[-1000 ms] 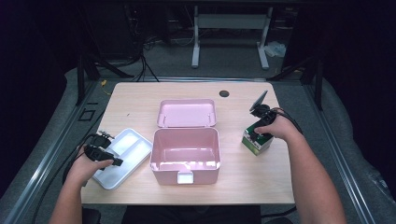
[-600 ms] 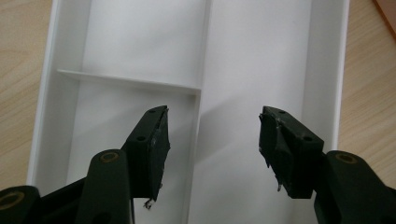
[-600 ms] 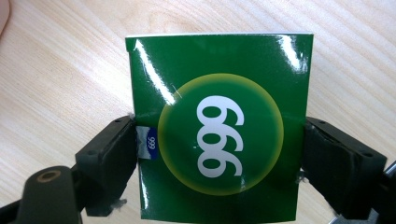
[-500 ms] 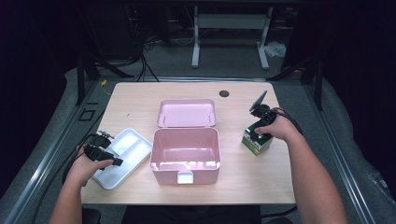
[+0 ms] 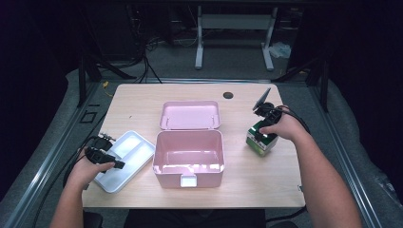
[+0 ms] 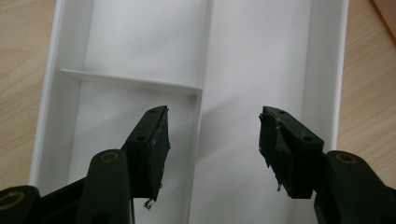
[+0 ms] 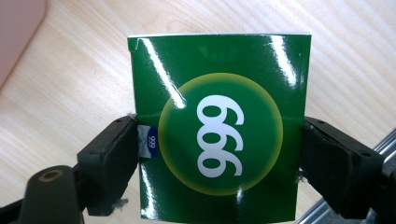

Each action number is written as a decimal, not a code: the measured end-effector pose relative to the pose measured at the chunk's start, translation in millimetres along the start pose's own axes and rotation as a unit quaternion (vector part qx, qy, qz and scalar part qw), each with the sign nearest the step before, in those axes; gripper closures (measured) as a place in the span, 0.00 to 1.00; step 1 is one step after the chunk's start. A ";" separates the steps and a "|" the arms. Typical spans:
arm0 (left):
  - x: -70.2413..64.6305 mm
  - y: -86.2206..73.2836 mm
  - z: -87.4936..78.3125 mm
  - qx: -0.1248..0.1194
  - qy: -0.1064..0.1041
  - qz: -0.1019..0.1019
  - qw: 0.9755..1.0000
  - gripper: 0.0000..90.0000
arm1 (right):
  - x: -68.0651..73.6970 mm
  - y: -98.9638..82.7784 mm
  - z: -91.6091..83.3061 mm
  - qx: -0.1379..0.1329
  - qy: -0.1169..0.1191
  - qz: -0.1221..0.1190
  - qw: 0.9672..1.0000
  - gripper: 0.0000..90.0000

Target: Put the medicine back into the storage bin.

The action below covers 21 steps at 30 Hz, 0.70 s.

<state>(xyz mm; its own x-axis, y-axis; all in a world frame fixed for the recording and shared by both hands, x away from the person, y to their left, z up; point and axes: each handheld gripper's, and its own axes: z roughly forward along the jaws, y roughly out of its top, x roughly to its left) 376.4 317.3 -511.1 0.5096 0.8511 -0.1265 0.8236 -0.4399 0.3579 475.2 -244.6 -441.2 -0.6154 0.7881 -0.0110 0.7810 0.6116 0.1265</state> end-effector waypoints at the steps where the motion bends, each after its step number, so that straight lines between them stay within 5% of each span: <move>1: 0.2 -0.2 0.1 0.000 0.000 0.000 1.000 0.48 | 1.2 0.1 -3.4 -0.001 0.000 -0.002 1.000 0.18; 15: -0.5 -0.4 0.4 0.001 0.000 -0.003 1.000 0.48 | 17.6 0.1 -44.8 -0.016 0.001 -0.037 0.999 0.18; 21: 0.2 -0.8 0.0 0.001 0.000 -0.003 1.000 0.48 | 25.9 1.4 -57.2 -0.022 0.008 -0.082 0.996 0.19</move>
<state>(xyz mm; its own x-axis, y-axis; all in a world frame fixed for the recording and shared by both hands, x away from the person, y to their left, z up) 375.9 317.8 -511.5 0.5038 0.8542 -0.1287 0.8276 -0.4346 0.3553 454.2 -227.3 -384.5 -0.7357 0.6771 -0.0196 0.6651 0.7276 0.1682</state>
